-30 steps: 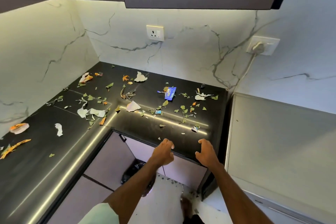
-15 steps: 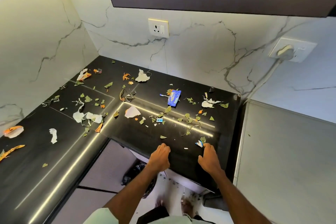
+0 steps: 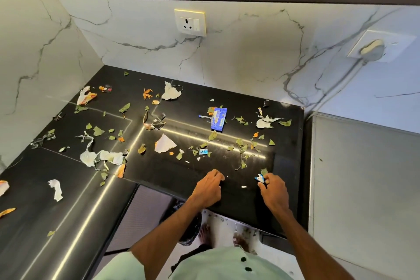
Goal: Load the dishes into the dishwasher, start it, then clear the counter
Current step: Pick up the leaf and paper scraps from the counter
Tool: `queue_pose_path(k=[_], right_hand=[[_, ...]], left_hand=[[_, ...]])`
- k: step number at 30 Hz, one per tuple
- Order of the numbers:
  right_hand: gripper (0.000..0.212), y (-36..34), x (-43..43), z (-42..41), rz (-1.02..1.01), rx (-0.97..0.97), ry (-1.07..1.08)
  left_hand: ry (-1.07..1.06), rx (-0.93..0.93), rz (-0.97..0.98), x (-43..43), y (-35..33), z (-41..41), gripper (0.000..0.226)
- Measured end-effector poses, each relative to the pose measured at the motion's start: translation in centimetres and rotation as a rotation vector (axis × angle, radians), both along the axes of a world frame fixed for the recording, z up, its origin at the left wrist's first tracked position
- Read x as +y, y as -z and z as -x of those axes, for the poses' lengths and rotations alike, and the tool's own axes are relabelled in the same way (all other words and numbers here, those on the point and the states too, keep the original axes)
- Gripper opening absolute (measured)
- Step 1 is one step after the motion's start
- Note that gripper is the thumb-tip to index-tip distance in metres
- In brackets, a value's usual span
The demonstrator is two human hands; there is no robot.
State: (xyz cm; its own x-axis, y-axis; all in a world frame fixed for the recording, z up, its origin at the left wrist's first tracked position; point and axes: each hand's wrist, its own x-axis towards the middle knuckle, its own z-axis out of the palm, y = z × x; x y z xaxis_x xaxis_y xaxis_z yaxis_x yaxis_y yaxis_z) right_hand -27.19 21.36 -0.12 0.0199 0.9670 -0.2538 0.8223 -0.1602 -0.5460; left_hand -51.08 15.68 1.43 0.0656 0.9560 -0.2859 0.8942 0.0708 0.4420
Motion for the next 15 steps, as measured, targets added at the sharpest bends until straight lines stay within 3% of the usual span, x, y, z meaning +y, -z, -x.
queue_pose_path(k=[5,9,15], right_hand=[[0.011,-0.1,0.3,2.6,-0.019,-0.068,-0.027],[0.022,0.0,0.0,4.5,-0.007,-0.129,-0.033],[0.024,-0.7,0.7,8.5,0.033,0.014,-0.050]], left_hand=[[0.014,-0.028,-0.048,-0.5,0.6,2.5,0.023],[-0.042,-0.052,-0.069,-0.7,0.6,4.8,0.020],[-0.187,-0.074,-0.081,-0.4,0.3,9.4,0.011]])
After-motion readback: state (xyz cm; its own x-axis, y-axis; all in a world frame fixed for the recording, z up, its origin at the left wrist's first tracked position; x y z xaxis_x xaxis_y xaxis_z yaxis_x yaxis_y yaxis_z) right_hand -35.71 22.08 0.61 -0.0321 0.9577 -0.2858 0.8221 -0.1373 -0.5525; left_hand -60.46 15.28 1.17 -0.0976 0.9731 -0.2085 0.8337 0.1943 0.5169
